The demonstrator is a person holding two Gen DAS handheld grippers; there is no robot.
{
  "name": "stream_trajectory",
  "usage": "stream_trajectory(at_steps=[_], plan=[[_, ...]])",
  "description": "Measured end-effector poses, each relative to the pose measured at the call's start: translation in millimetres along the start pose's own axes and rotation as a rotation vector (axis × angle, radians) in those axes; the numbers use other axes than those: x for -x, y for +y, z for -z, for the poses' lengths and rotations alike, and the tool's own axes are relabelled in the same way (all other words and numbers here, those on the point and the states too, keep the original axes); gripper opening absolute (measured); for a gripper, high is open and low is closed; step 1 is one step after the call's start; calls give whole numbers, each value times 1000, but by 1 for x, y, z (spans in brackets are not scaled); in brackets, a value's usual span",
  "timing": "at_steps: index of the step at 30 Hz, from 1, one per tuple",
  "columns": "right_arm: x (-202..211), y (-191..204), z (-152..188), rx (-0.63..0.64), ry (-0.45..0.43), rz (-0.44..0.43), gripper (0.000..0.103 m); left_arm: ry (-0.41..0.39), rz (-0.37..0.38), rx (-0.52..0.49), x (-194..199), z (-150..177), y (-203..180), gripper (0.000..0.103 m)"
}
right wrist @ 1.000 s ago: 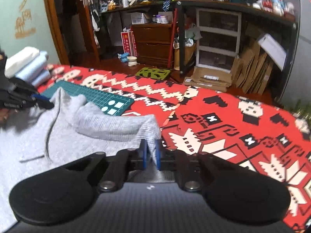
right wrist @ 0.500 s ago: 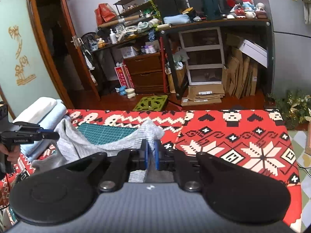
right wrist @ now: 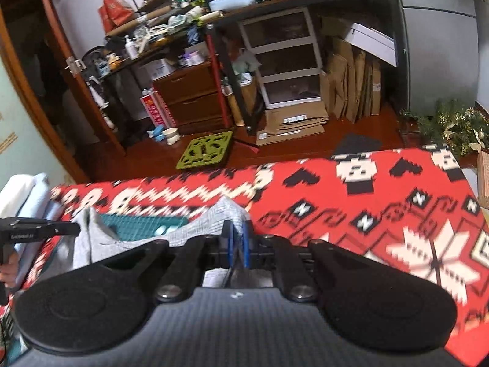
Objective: Fold clothes
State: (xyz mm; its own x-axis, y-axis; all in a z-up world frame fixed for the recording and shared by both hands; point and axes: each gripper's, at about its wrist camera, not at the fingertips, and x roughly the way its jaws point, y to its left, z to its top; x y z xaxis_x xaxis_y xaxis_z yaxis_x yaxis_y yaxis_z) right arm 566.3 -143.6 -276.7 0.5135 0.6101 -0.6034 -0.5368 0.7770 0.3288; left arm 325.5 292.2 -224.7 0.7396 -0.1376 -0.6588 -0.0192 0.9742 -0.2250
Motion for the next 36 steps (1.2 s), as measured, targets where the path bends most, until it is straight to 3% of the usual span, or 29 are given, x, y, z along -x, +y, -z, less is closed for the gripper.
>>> stream_trajectory(at_steps=[10, 13, 14, 15, 17, 20, 23, 29, 36], plan=[[-65, -11, -12, 7, 40, 68, 7, 60, -80, 3, -42, -19, 5, 6], [-70, -14, -10, -18, 43, 75, 14, 66, -100, -24, -38, -19, 1, 15], [-67, -15, -10, -24, 37, 77, 22, 67, -108, -34, -35, -19, -1, 19], [-64, -15, -11, -27, 29, 79, 27, 59, -114, -37, -31, -19, -1, 22], [-51, -15, -14, -29, 1, 79, 30, 31, -116, -37, -19, -18, -2, 39], [-23, -14, -17, -40, -27, 66, 34, -7, -106, -37, 7, -14, -5, 46], [15, -12, -16, -26, -47, 70, 36, -42, -90, -59, 36, -8, -12, 47], [53, -29, 28, -26, -47, 194, 36, -96, -30, -91, 76, 24, -32, 58], [95, -50, 82, -28, -45, 344, 35, -146, 29, -103, 66, 60, -50, 61]])
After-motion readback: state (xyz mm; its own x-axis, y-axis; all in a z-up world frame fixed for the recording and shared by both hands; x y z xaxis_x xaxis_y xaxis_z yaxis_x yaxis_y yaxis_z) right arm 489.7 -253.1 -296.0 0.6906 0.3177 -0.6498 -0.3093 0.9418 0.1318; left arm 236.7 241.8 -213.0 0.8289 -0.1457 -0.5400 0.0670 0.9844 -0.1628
